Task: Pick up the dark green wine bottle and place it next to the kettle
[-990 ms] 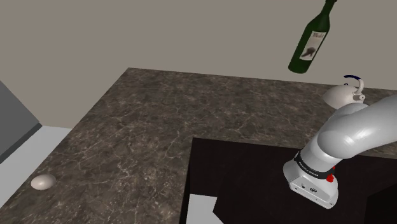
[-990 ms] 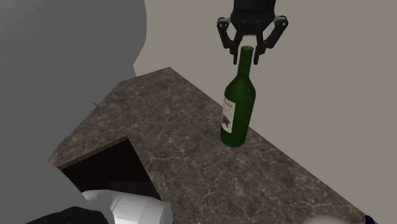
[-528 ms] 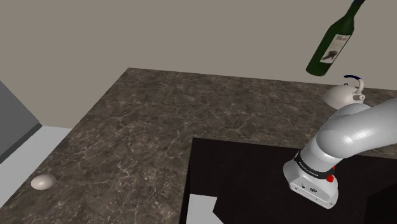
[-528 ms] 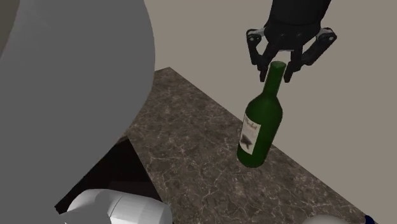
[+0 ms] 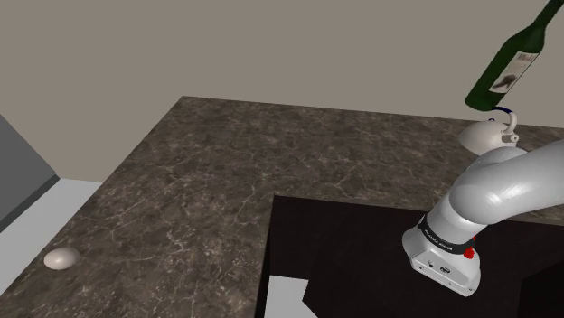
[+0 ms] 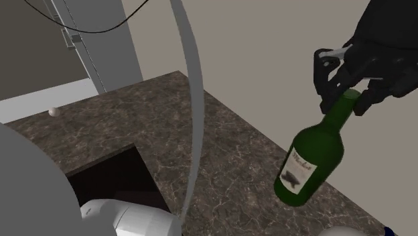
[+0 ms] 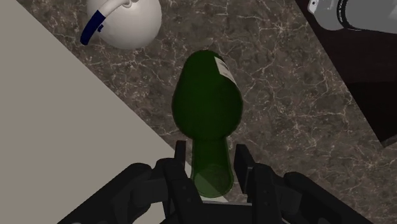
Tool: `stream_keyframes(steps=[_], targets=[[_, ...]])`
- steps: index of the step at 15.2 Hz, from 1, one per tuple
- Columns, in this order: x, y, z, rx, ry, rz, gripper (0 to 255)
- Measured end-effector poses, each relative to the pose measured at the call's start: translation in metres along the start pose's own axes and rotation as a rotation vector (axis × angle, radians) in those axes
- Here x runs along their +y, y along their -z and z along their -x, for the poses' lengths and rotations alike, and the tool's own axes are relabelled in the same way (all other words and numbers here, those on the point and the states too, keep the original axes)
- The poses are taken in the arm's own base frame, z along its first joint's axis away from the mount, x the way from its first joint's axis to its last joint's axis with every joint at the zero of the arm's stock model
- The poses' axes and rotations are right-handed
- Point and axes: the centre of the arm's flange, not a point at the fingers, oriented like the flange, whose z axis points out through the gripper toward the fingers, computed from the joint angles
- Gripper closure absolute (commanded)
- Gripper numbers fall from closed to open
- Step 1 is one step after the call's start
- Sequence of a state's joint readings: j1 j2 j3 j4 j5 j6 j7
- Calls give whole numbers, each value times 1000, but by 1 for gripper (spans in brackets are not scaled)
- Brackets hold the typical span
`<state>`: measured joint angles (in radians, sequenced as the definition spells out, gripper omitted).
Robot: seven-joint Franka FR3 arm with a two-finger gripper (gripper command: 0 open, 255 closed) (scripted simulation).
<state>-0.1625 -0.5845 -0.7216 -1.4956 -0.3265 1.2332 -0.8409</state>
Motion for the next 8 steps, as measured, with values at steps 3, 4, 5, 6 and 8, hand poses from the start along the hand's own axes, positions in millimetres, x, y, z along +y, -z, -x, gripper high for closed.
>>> stream_keyframes(steps=[3, 4, 5, 6, 8], targets=[[25, 2, 30, 0, 0, -1, 255], [34, 5, 40, 0, 0, -1, 255], [42, 4, 49, 0, 0, -1, 255], [49, 5, 58, 0, 0, -1, 255], [67, 7, 84, 1, 0, -2, 255]])
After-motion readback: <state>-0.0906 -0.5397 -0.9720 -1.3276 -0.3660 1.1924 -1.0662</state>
